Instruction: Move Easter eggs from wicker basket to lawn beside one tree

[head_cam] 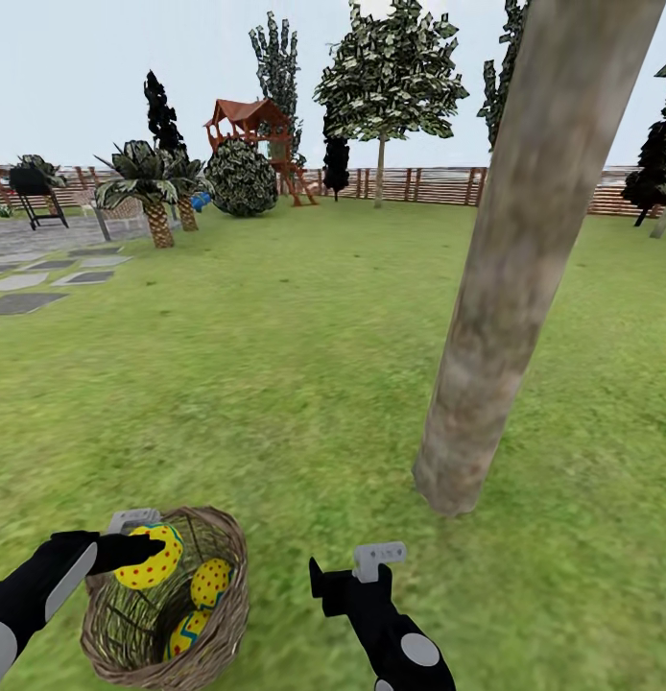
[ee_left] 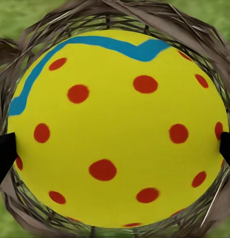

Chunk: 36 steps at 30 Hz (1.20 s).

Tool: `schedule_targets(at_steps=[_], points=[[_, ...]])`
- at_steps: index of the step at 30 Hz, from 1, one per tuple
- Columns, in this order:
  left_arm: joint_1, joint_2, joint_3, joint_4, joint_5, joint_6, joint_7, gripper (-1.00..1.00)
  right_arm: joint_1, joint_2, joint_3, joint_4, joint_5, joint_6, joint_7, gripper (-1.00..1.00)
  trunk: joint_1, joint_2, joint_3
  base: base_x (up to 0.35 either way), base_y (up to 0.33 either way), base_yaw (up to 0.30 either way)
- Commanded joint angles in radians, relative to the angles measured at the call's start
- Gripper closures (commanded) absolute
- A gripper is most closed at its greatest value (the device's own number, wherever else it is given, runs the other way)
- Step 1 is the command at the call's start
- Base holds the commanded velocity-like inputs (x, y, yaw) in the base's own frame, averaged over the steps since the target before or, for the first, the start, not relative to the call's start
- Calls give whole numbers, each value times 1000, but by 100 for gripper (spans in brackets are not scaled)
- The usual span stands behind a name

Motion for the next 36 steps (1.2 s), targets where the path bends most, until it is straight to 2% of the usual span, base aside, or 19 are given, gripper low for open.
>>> schedule_targets(at_steps=[1,26,31,36], points=[[0,1,-4,-1,2,5,-1,100,-1,0,2,-1,-11,3,-10,-100,-4,7,2,0,0,0],[-1,0,-7,-5,2,19,5,100,-1,1,3,1,-11,2,-9,-100,-100,182,81,0,0,0],[-1,1,-7,-5,2,19,5,100,-1,0,40,1,-11,-5,-10,-100,-119,217,96,0,0,0],[0,0,-8,-5,2,19,6,100,-1,0,45,1,-11,-6,-10,-100,-138,252,116,-118,0,-153]])
